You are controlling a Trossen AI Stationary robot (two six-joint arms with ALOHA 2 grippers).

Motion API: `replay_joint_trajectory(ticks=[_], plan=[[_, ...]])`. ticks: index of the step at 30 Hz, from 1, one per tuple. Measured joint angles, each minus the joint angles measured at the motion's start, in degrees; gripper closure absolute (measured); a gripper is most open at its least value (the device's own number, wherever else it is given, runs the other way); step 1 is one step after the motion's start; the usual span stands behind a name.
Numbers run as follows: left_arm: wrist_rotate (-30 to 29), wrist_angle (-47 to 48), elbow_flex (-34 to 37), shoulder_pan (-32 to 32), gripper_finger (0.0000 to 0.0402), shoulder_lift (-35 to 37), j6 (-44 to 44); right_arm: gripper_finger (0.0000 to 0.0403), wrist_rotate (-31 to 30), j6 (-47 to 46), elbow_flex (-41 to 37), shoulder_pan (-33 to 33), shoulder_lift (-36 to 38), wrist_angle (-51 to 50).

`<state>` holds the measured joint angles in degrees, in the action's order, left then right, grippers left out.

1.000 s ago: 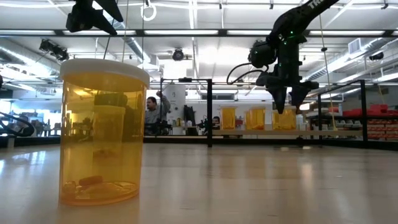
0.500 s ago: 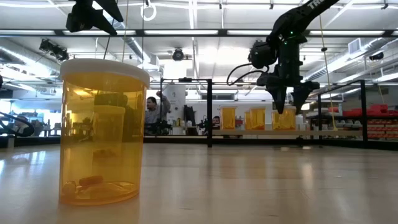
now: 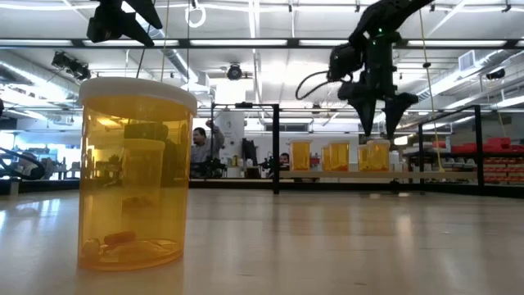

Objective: Pick and place medicine bottles onto shelf by color
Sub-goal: Put the orange pill bottle on the shelf

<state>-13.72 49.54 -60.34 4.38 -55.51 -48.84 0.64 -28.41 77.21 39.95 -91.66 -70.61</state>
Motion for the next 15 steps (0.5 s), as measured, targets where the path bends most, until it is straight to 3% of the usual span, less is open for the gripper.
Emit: replay_joint_trajectory(ticks=[8, 15], plan=[[0.0, 0.0, 0.0, 0.0, 0.0230, 0.0, 0.0, 0.0099, 0.2, -1.8, 9.6, -5.1, 0.1, -6.7], [0.0, 0.0, 0.0, 0.0, 0.0230, 0.0, 1.0, 0.0099, 0.2, -7.2, 14.2, -15.4, 0.1, -5.7]])
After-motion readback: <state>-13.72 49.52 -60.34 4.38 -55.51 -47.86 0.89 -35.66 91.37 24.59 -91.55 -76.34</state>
